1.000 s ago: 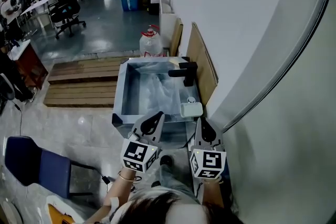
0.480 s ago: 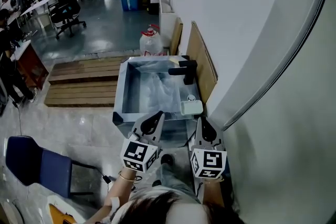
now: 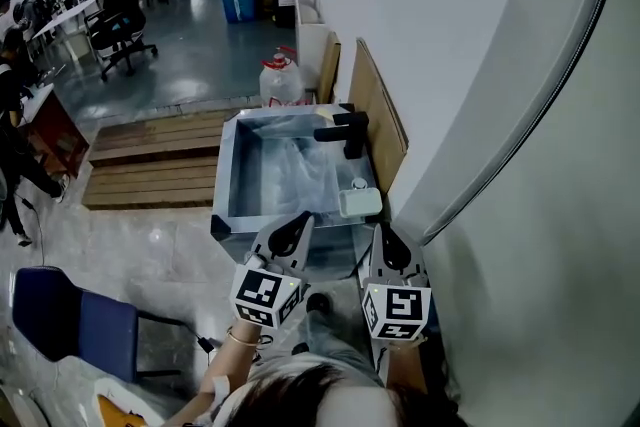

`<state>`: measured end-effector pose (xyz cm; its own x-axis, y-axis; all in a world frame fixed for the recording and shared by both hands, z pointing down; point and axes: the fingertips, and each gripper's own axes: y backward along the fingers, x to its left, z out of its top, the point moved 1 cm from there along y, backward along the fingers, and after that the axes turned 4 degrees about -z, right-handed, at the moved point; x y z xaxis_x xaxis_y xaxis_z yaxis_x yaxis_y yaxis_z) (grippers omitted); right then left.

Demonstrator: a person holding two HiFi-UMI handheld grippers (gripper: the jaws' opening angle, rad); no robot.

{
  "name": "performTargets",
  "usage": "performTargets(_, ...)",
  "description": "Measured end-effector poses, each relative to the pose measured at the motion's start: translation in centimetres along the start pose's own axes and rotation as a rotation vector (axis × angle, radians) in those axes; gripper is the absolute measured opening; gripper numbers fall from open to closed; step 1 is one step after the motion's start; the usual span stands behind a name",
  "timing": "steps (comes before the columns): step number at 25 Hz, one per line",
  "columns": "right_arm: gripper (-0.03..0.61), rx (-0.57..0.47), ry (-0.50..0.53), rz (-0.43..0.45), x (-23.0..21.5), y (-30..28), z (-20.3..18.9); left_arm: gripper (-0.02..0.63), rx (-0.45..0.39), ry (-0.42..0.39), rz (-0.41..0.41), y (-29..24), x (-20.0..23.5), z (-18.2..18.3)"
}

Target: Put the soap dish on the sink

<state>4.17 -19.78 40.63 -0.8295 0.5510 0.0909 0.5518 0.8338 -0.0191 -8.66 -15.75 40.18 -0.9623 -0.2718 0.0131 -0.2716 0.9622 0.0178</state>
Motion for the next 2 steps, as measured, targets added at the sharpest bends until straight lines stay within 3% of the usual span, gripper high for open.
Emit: performTargets(2, 0.026, 0.002, 0.002, -0.001, -0.22, 0.02, -0.05, 0.009, -0.001, 0.001, -0.005, -0.28, -0.22, 0.04)
